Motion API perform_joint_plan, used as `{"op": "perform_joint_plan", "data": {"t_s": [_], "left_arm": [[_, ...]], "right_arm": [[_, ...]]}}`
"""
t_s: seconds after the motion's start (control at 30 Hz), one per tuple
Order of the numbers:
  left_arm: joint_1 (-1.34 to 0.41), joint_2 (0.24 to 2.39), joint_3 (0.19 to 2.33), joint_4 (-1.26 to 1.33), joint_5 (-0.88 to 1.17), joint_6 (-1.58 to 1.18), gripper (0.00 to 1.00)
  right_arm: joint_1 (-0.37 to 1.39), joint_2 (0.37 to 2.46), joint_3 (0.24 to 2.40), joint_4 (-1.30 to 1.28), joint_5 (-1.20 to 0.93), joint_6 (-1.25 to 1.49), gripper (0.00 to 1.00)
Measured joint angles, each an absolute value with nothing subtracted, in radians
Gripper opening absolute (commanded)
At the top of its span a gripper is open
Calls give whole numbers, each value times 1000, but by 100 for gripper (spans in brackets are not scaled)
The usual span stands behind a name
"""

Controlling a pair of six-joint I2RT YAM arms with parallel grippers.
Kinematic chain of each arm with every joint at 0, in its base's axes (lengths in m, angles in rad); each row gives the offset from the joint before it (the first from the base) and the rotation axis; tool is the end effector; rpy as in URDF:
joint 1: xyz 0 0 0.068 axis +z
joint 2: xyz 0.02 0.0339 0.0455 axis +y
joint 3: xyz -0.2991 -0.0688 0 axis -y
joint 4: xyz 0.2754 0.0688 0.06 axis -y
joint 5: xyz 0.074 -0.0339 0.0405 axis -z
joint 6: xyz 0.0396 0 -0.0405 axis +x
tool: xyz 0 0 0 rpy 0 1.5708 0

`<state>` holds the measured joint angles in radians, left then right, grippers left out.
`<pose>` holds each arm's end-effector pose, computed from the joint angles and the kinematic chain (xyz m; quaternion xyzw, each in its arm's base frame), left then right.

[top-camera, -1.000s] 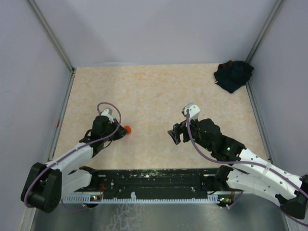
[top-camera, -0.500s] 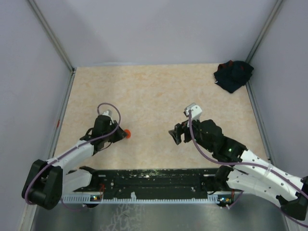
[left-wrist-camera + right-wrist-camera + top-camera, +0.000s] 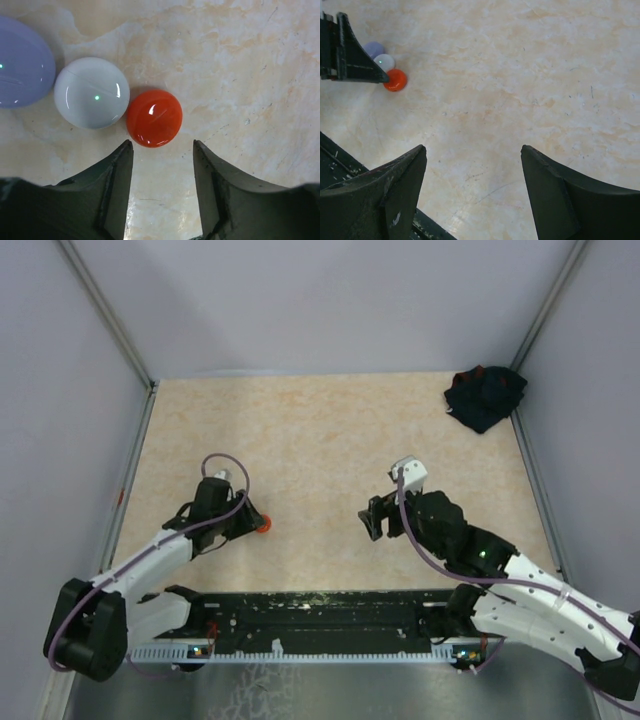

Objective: Insert the wireless bluetooth earbuds into the charging case
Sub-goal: Place the charging case at the center of the board, then reset both arms

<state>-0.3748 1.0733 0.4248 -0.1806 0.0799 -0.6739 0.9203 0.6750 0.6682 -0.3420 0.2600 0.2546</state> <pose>0.1939 -0.0797 0.1742 -0.1244 0.9230 -0.2135 0.2948 0.1097 0.1274 0.3202 -0.1951 0.7919 0.2269 0.5323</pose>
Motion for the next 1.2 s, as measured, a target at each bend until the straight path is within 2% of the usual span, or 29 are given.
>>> {"op": "perform_joint_plan", "data": {"t_s": [0.1,0.27,0.43,0.53,0.8,1.2], "left_arm": [[-375,1061,474,-231,87,-650,67],[-375,1015,547,-311,114,-601,70],[-375,892,599,-396,147,-553,92],[-375,773,641,-441,141,-525,99],[-375,434,686,-455,60,-439,100],[-375,218,602,-456,-42,-339,100]], "right_arm": [[920,668,671,-390,296,257,77],[920,631,708,-504,365,265,83],[920,538,772,-581,483,265,93],[920,471,789,-602,575,262,95],[920,315,764,-614,778,247,95],[920,163,642,-546,878,212,95]]}}
